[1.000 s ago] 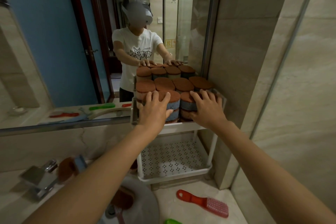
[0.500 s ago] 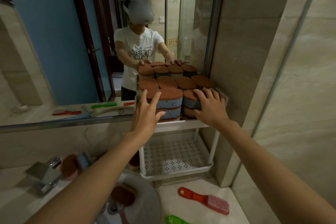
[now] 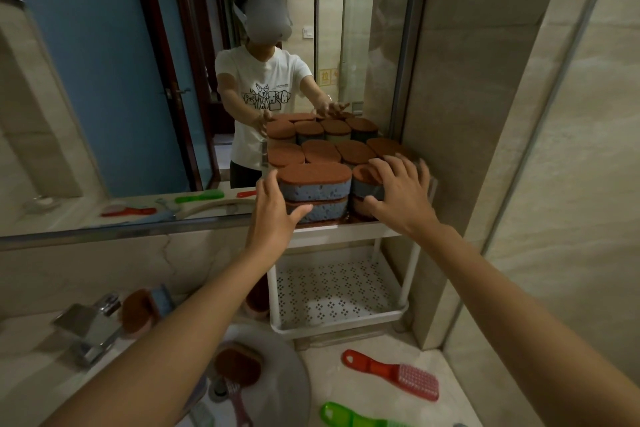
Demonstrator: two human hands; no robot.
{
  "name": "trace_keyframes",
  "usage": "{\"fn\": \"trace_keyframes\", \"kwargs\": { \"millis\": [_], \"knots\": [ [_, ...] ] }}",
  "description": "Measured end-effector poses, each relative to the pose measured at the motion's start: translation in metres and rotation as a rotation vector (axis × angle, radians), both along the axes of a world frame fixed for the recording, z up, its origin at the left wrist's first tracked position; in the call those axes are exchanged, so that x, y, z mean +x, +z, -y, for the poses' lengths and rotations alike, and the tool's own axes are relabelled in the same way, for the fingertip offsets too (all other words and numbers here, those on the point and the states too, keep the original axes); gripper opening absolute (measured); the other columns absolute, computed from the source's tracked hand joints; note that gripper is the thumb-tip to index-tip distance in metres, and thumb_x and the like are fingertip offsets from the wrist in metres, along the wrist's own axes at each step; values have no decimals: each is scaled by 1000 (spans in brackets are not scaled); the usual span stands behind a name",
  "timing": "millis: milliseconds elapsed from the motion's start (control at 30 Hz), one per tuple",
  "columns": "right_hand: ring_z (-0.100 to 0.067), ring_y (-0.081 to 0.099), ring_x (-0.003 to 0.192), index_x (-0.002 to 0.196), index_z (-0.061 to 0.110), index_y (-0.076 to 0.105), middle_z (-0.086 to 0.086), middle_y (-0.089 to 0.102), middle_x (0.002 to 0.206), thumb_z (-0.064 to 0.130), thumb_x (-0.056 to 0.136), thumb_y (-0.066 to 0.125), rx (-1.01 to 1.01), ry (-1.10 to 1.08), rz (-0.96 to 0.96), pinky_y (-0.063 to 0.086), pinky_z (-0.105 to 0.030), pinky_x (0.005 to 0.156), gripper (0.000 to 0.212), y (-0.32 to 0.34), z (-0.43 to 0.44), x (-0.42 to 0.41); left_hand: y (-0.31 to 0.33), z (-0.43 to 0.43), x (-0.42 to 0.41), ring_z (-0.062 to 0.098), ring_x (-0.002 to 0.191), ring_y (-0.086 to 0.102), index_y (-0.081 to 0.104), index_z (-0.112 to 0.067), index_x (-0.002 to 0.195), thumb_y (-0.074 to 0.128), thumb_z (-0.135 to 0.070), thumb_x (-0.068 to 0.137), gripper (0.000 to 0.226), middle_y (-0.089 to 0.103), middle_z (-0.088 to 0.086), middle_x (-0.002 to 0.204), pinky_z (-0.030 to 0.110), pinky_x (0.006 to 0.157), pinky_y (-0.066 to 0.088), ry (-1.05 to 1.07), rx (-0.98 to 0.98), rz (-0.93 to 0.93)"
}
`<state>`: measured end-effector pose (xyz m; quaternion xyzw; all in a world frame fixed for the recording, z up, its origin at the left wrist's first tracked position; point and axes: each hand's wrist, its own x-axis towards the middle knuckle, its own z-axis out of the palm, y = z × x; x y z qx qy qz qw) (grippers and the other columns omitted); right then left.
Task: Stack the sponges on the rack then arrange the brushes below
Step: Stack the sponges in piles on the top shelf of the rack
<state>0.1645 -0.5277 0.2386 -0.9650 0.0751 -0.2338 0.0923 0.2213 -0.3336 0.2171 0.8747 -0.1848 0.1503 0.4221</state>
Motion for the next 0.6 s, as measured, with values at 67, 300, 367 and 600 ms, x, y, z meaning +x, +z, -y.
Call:
{"fn": "trace_keyframes", "kwargs": {
  "millis": [67, 300, 367, 600],
  "knots": [
    [-22, 13, 144, 140, 22, 35, -3, 32, 150, 47, 76, 39, -11, 57, 17, -8, -43, 117, 69, 1, -5, 2, 1, 0, 2, 25, 131, 36, 29, -9, 141, 68, -26, 82, 73, 37, 12, 141, 33, 104, 35, 3, -23, -33],
    [-23, 26, 139, 144, 26, 31, -2, 35, 147, 39, 90, 51, -50, 103, -64, 1, -41, 117, 59, 0, -14, 16, 3, -1, 7, 24, 126, 42, 38, -11, 133, 72, -22, 79, 65, 44, 10, 135, 32, 98, 39, 23, -65, -36],
    [-22, 25, 139, 144, 27, 30, -2, 34, 148, 38, 90, 51, -56, 108, -54, 5, -38, 116, 59, -1, -12, 15, 4, -1, 8, 24, 126, 42, 37, -11, 133, 72, -21, 79, 65, 43, 11, 135, 32, 97, 40, 16, -67, -37],
    [-23, 26, 140, 145, 26, 30, -3, 35, 148, 36, 91, 50, -131, 100, 17, 7, -39, 116, 58, -9, -12, 15, 4, -5, 1, 20, 122, 40, 21, -27, 147, 63, -24, 87, 73, 35, 11, 133, 21, 89, 33, -71, 33, 58]
  ]
}}
